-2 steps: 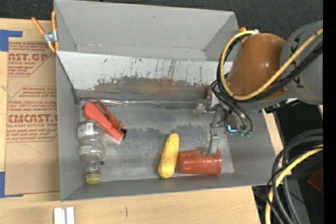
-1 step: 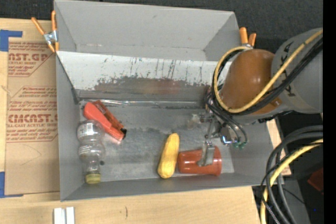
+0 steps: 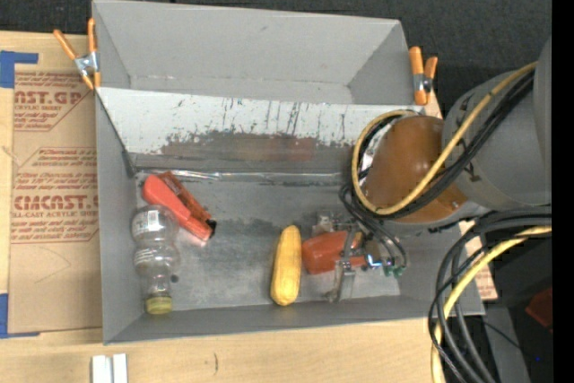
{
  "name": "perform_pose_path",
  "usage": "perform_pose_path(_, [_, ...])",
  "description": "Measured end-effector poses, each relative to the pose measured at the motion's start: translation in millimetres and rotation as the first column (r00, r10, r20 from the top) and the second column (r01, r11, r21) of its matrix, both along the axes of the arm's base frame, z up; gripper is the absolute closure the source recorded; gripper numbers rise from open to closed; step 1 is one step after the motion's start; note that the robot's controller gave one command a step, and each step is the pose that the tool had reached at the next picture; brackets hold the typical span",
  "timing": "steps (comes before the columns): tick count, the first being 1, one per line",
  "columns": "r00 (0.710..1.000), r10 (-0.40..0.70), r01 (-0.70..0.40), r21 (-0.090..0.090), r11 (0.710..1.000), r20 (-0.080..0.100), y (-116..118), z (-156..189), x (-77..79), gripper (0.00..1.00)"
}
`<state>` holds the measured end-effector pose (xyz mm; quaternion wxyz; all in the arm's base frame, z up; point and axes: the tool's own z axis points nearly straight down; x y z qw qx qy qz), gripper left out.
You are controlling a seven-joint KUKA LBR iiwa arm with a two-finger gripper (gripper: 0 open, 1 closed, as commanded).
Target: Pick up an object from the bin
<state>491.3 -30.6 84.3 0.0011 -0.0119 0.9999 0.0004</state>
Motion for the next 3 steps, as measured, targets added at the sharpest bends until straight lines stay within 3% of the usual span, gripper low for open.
perform_pose_path(1, [1.0,-0.02,0.02,0.0,1.0,-0.001,-1,-12,-6.9,1.0])
perform_pose_path(2, [1.0,-0.019,0.019,0.0,1.0,-0.001,-1,-13,-7.0,1.0])
perform_pose_path(3, [1.0,-0.031,0.031,0.001,1.0,0.001,-3,128,-0.5,1.0])
